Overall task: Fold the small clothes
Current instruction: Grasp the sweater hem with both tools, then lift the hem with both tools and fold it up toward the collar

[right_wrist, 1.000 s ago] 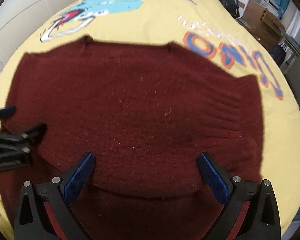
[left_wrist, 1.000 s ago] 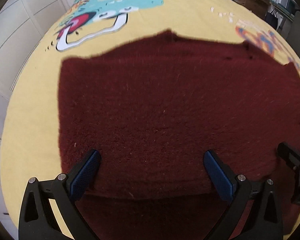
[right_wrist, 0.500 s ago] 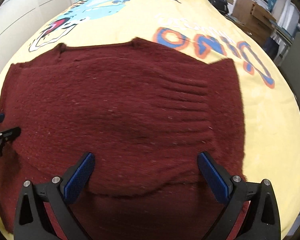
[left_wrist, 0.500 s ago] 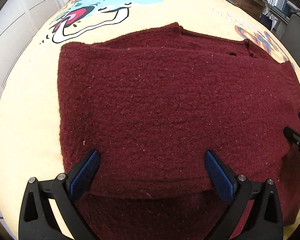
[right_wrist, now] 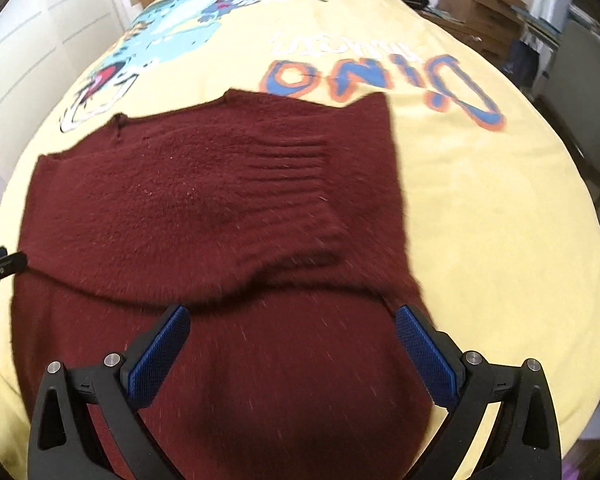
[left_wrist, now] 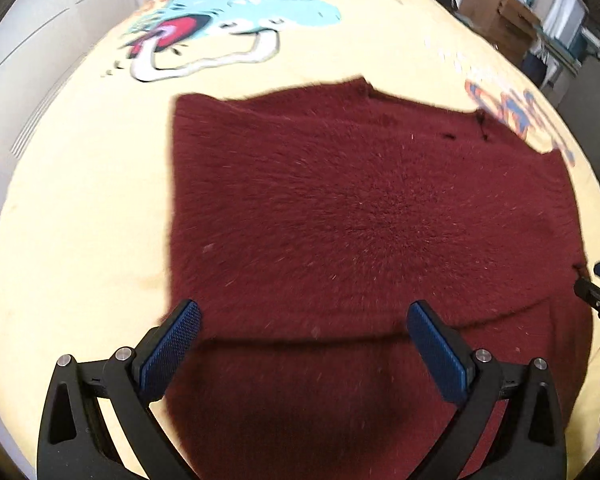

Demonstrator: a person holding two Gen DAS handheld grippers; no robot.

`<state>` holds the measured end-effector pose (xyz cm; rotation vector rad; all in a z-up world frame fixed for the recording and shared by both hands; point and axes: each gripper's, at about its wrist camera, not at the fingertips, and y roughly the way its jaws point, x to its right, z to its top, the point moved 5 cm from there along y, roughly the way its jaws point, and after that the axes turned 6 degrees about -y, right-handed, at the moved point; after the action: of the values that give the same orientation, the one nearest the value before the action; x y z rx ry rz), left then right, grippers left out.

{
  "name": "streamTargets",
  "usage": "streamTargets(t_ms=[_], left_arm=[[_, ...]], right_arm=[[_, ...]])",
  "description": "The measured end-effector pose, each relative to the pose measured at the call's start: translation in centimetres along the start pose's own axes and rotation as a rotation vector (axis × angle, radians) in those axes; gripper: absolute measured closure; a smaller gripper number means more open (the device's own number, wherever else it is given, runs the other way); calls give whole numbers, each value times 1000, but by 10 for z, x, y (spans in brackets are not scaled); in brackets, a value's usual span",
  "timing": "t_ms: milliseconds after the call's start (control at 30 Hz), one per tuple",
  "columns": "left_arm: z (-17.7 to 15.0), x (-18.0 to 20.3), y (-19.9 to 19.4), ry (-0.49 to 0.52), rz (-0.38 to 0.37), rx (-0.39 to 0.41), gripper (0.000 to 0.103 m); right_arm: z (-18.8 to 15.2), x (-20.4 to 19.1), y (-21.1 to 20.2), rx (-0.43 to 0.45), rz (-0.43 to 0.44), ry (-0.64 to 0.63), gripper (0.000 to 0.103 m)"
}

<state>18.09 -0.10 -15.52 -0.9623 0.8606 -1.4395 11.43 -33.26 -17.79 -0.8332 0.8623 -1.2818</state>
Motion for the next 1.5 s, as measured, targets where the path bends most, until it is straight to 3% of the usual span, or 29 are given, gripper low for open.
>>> streamTargets(t_ms=[233, 533, 833, 933, 1067, 1167, 1233, 1267, 1300, 1333, 1500], left_arm=[[-48, -22, -38, -23, 14, -21, 1], [-120, -36, -42, -10, 44, -105, 1], [-173, -47, -15, -40, 57, -223, 1], [-187, -47, -4, -70, 21, -267, 1], [-195, -40, -4, -62, -7, -261, 6], [-193, -34, -3, -46, -31, -265, 25], [-196, -30, -7, -28, -47, -262, 50], [-196, -26, -9, -7, -54, -267, 57], [-195, -23, -11, 3, -71, -267, 77], [-195, -19, -14, 3, -103, -270, 94], [-184, -4, -30, 22, -139, -239, 94]], right_arm=[[-59, 18, -27, -48, -12, 26, 0], [-132, 20, -23, -162, 17, 72, 0], [-162, 17, -12, -220, 38, 86, 0], [-169, 15, -7, -257, 50, 97, 0], [-178, 11, -4, -298, 38, 89, 3], [-181, 3, 0, -337, 41, 53, 16], [-184, 0, 0, -350, 92, 63, 61], [-185, -3, 0, -354, 133, 86, 70], [-187, -2, -1, -357, 167, 106, 84], [-187, -2, -3, -358, 177, 109, 89], [-171, -1, -29, -288, 196, 104, 91]])
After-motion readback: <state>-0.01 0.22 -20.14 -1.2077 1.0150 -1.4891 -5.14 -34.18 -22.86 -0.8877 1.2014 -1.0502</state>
